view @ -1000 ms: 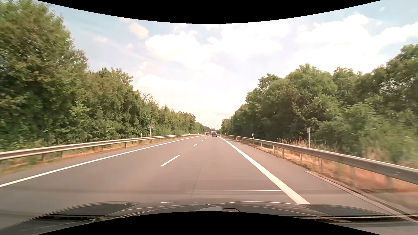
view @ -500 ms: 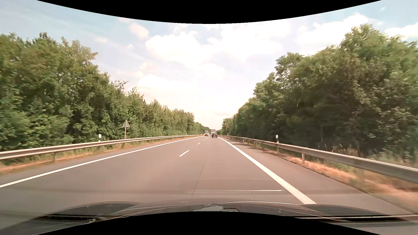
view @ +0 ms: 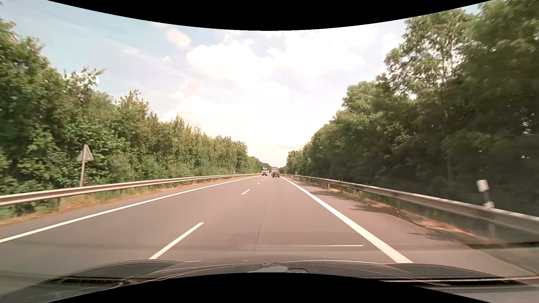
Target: Follow the waypoints while adhering to traffic rules and regulations
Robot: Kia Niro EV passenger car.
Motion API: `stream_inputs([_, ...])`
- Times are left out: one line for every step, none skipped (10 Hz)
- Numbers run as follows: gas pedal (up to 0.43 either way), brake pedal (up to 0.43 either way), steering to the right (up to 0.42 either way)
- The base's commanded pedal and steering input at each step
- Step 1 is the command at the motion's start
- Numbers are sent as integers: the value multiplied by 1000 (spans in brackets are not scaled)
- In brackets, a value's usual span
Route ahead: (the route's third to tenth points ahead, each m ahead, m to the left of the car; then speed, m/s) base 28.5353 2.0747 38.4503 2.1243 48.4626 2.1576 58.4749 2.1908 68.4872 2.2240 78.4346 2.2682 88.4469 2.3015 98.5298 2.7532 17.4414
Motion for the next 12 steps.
stream_inputs([209, 0, 2])
stream_inputs([209, 0, 2])
stream_inputs([209, 0, 2])
stream_inputs([209, 0, 2])
stream_inputs([209, 0, 2])
stream_inputs([209, 0, 1])
stream_inputs([209, 0, 2])
stream_inputs([209, 0, 1])
stream_inputs([209, 0, 0])
stream_inputs([209, 0, 0])
stream_inputs([209, 0, 0])
stream_inputs([209, 0, 0])
